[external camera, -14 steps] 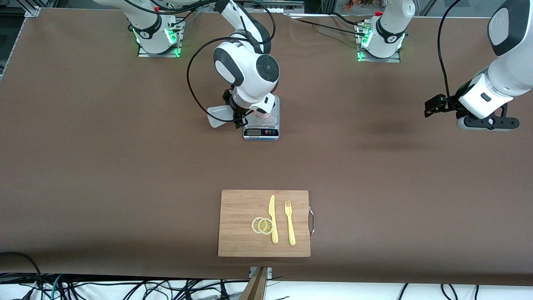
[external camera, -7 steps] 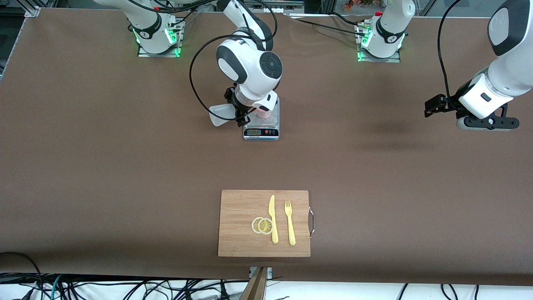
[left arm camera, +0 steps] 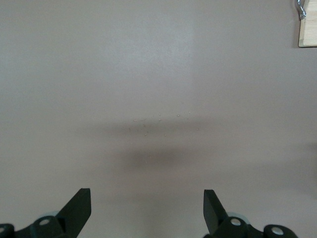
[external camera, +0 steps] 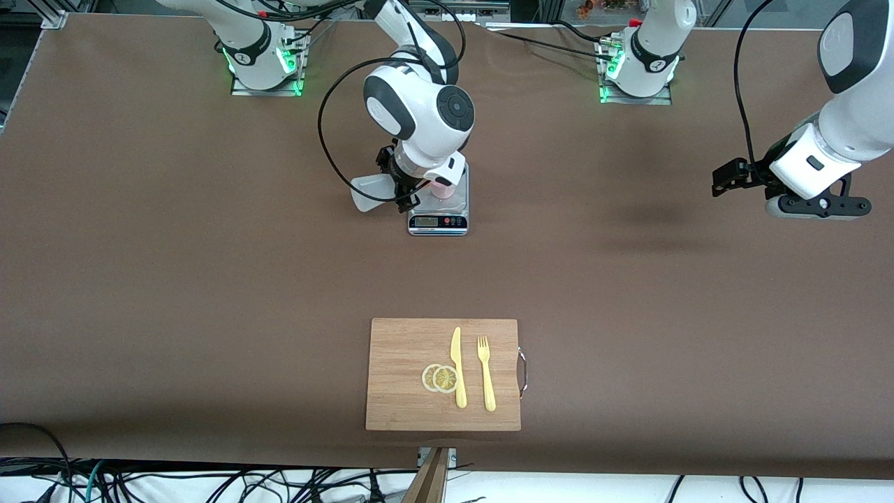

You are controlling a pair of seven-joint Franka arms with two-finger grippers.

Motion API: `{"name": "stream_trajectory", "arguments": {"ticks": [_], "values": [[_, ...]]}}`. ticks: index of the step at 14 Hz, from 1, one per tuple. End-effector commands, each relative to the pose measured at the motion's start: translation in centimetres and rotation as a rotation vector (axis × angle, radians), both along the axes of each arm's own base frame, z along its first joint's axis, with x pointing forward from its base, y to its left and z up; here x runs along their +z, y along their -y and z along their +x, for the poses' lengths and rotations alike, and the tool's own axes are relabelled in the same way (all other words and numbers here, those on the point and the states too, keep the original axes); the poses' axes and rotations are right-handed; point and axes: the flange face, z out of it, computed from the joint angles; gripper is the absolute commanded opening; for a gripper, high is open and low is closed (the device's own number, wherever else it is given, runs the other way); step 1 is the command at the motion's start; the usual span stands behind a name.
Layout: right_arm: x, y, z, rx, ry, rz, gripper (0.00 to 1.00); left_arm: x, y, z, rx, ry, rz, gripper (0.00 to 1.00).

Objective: Add sauce to pink cup with both arms
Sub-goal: 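Tilt the bottle nozzle into the pink cup with the right gripper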

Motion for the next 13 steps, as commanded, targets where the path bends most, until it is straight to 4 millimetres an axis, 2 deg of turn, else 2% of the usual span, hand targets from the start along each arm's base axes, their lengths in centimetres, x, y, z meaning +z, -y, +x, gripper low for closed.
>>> {"name": "stream_trajectory", "arguments": {"ticks": [1, 7, 13], "values": [[0.4, 0.3, 0.2, 0.009, -0.004, -0.015, 0.0, 0.5, -0.2, 0.3, -0.019, 0.001, 0.011, 1.0], [0.6, 1.0, 1.0, -0.009, -0.015, 0.008, 0.0, 0.5, -0.2, 0.3, -0.018, 0.001, 0.013, 1.0], [1.8, 2.2, 2.9, -0.054, -0.082, 0.147, 0.0, 0.5, -0.3, 0.3, -0.017, -0.001, 0.014, 1.0]]}}
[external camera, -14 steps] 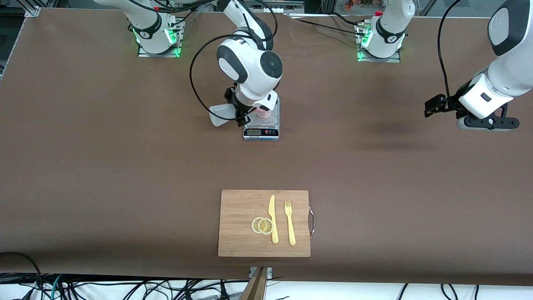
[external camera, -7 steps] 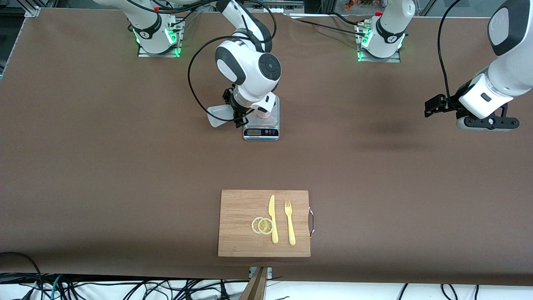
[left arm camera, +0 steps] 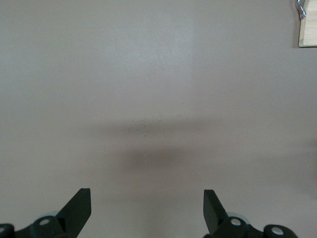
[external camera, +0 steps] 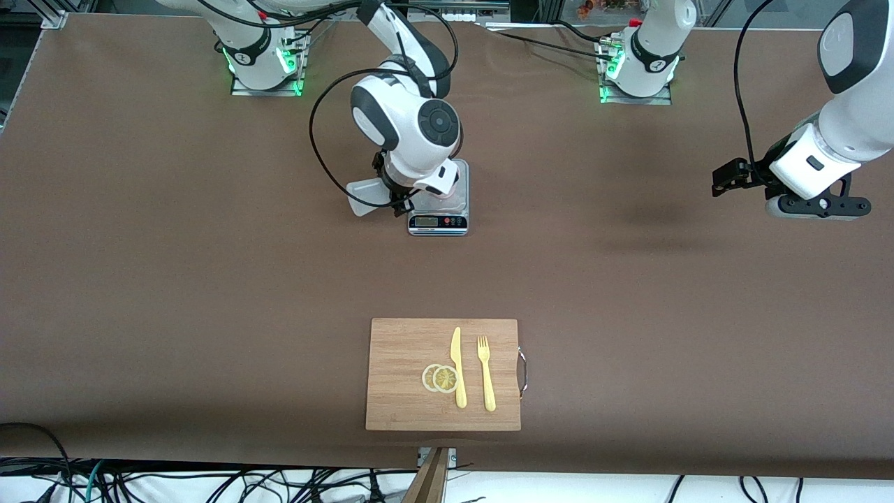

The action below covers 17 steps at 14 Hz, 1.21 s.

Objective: Add sauce to pink cup with both arms
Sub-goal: 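Tilt the bottle nozzle into the pink cup with the right gripper, then carry the sauce bottle with the right gripper back beside the scale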

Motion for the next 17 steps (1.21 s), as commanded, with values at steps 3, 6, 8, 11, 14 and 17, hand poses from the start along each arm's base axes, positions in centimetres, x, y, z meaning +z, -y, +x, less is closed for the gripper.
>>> {"name": "stream_trajectory", "arguments": {"ticks": [3, 6, 8, 11, 14, 17], "values": [[2.3, 1.8, 2.4, -0.028, -0.036, 0.129, 0.0, 0.3, -0.3, 0.4, -0.017, -0.004, 0.014, 1.0], [3.4, 4.6, 4.8, -0.039, -0.073, 0.201, 0.0, 0.2, -0.3, 0.4, -0.017, -0.005, 0.014, 1.0], [4.0, 7.6, 6.9, -0.045, -0.097, 0.251, 0.0, 0.2, -0.3, 0.4, -0.016, -0.005, 0.014, 1.0], [4.1, 11.9, 9.7, -0.055, -0.143, 0.35, 0.0, 0.2, -0.2, 0.4, -0.018, -0.005, 0.015, 1.0], [3.7, 16.3, 12.2, -0.079, -0.177, 0.455, 0.0, 0.2, -0.2, 0.4, -0.018, -0.005, 0.016, 1.0], [2.7, 22.2, 14.8, -0.118, -0.205, 0.587, 0.0, 0.1, -0.2, 0.4, -0.018, -0.007, 0.016, 1.0]]}}
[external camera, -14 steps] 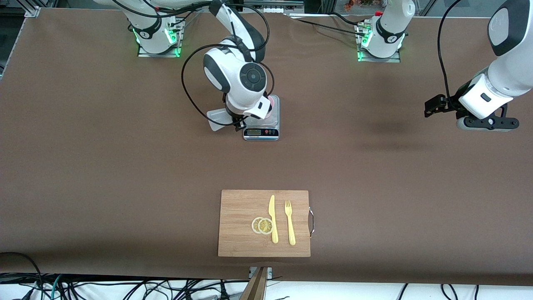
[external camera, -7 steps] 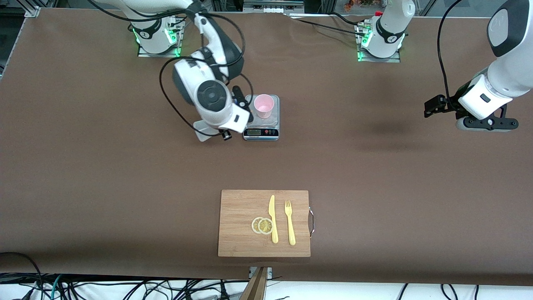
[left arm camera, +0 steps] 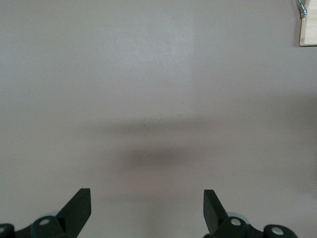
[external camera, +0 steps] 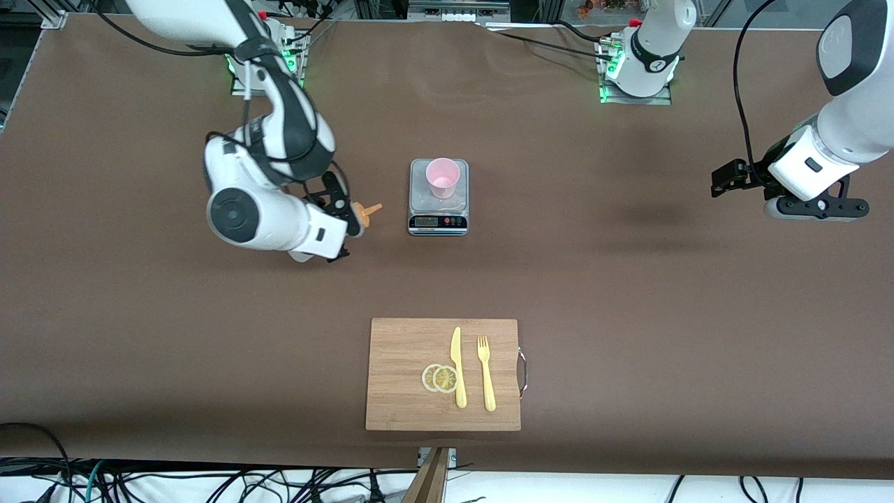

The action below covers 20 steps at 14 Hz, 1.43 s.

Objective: Add sauce to pink cup with both arms
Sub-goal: 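Carry the sauce bottle with the right gripper back beside the scale, then lower the bottle onto the table and open the right gripper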

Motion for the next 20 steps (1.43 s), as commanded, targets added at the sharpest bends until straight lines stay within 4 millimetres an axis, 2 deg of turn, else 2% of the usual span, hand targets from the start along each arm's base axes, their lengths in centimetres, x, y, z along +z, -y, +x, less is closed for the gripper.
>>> {"name": "stream_trajectory", "arguments": {"ticks": [1, 6, 12, 20], "values": [[-1.1, 4.8, 1.7, -0.021, -0.028, 0.14, 0.0, 0.4, -0.2, 0.3, -0.017, -0.001, 0.016, 1.0], [-4.7, 12.9, 3.5, -0.059, -0.045, 0.333, 0.0, 0.5, -0.1, 0.3, -0.019, -0.001, 0.016, 1.0], [-10.0, 21.8, 3.4, -0.152, -0.082, 0.613, 0.0, 0.3, -0.1, 0.3, -0.019, -0.004, 0.016, 1.0], [-15.3, 26.9, 1.6, -0.215, -0.125, 0.875, 0.0, 0.4, 0.1, 0.3, -0.026, -0.002, 0.034, 1.0]]}}
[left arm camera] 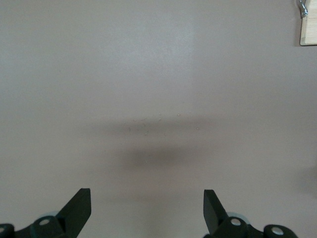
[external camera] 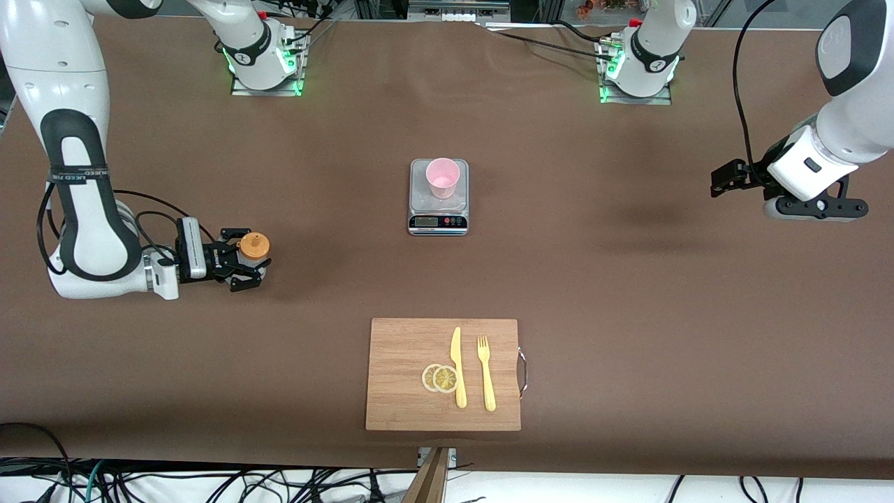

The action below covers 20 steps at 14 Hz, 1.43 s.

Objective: Add sauce to pink cup with both arms
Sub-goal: 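Lower the bottle onto the table and open the right gripper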

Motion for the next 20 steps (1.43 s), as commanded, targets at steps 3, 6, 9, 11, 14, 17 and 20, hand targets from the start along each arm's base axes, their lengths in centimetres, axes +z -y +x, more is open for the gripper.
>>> {"name": "stream_trajectory", "arguments": {"ticks": [3, 6, 9, 11, 14, 17, 20], "values": [[-2.7, 2.7, -1.5, -0.043, -0.008, 0.145, 0.0, 0.5, 0.0, 0.3, -0.02, 0.0, 0.029, 1.0], [-5.1, 4.3, -2.7, -0.079, -0.032, 0.214, 0.0, 0.1, 0.9, 0.4, -0.002, -0.007, 0.033, 1.0], [-6.1, 5.4, -3.4, -0.097, -0.047, 0.258, 0.0, 0.1, 1.6, 0.4, 0.003, -0.005, 0.035, 1.0], [-6.0, 5.8, -3.6, -0.101, -0.053, 0.271, 0.0, 0.1, 1.6, 0.4, 0.001, -0.005, 0.035, 1.0], [-6.9, 6.7, -4.2, -0.114, -0.075, 0.297, 0.0, 0.0, 1.6, 0.4, -0.002, -0.005, 0.035, 1.0], [-7.9, 7.7, -4.8, -0.149, -0.094, 0.336, 0.0, -0.3, 1.6, 0.3, -0.002, -0.011, 0.035, 1.0], [-8.8, 7.9, -5.2, -0.156, -0.081, 0.36, 0.0, -0.4, 1.5, 0.3, -0.001, -0.013, 0.035, 1.0]]}}
